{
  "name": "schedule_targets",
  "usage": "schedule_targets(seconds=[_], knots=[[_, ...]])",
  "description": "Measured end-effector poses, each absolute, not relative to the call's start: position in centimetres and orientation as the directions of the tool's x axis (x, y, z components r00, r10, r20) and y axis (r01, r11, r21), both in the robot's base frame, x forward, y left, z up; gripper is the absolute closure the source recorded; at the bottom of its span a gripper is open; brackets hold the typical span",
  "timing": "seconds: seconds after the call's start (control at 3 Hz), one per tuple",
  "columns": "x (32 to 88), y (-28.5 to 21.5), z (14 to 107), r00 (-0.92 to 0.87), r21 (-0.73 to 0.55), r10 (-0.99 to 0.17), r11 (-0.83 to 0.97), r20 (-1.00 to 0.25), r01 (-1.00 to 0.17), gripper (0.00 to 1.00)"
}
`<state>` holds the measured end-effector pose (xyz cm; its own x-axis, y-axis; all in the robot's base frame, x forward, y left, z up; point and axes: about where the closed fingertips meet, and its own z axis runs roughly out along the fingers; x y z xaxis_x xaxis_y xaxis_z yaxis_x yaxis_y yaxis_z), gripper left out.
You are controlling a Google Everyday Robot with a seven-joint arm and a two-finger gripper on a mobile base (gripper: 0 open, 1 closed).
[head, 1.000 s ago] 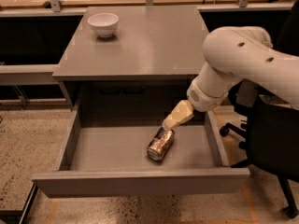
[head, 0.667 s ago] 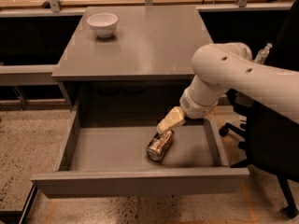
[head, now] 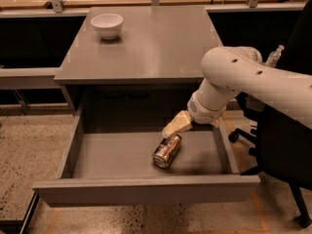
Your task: Pick orange can from top drawer and place on counter
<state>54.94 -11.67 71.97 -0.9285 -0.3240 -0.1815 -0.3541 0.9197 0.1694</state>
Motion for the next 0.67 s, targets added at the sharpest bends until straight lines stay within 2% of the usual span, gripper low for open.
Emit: schedule_targets(seconds=[0.67], knots=[[56.2, -8.5, 69.3, -0.948, 0.289, -0.282, 0.904, -0.145, -0.314, 0.00]])
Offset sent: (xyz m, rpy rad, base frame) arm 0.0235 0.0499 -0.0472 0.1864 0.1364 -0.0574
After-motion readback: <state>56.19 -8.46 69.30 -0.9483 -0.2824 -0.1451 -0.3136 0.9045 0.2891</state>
